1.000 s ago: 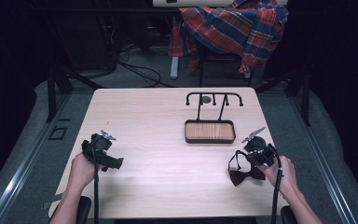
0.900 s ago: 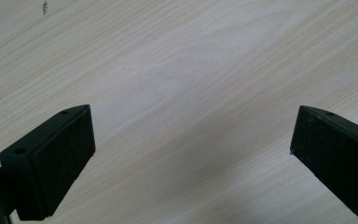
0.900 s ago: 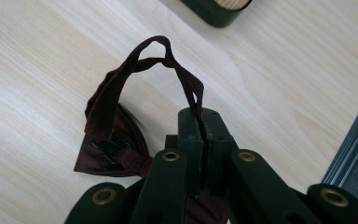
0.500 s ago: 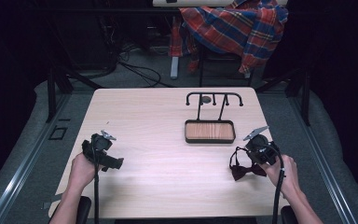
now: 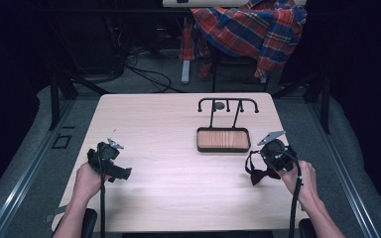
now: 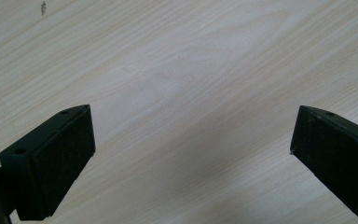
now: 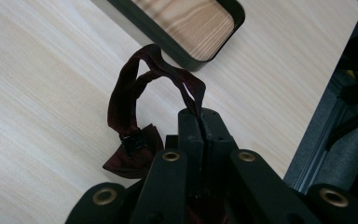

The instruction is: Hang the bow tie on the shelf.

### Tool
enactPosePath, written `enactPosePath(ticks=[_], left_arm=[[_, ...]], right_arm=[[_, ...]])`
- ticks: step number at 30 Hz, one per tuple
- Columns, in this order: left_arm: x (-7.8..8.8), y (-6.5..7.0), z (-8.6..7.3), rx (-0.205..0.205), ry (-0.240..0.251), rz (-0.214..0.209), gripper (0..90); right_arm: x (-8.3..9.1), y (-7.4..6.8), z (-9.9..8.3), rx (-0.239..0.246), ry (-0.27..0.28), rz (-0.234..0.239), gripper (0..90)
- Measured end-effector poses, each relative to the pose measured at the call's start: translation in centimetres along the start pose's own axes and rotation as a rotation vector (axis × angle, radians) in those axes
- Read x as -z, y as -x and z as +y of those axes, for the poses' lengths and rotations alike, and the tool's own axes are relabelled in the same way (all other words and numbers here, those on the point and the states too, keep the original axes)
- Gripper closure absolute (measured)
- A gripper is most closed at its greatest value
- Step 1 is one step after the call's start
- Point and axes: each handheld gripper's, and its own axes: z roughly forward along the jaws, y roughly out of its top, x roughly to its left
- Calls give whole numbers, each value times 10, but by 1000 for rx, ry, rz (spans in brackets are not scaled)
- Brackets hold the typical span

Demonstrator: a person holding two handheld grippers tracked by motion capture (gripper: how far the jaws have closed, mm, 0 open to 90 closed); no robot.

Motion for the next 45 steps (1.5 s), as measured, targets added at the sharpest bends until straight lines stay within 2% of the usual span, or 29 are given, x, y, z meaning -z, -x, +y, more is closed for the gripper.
enactPosePath(ticks=[3, 14, 20, 30, 37, 45], left_arm=[[0, 0, 0, 0, -1, 1, 0], [-1, 1, 0, 0, -2, -3, 0], [0, 1, 0, 2, -3, -4, 0], [0, 0, -1, 1, 0, -2, 0], [0, 0, -1, 3, -4, -4, 0], [0, 0, -1, 1, -1, -5, 0]], right_arm=[[4, 3, 4, -9, 27, -9, 884], [12, 11, 13, -19, 75, -27, 884], [13, 15, 14, -23, 77, -30, 884], [16, 23, 27, -35, 116, -41, 884], [18, 28, 34, -61, 147, -46, 885], [19, 32, 38, -65, 151, -53, 885]])
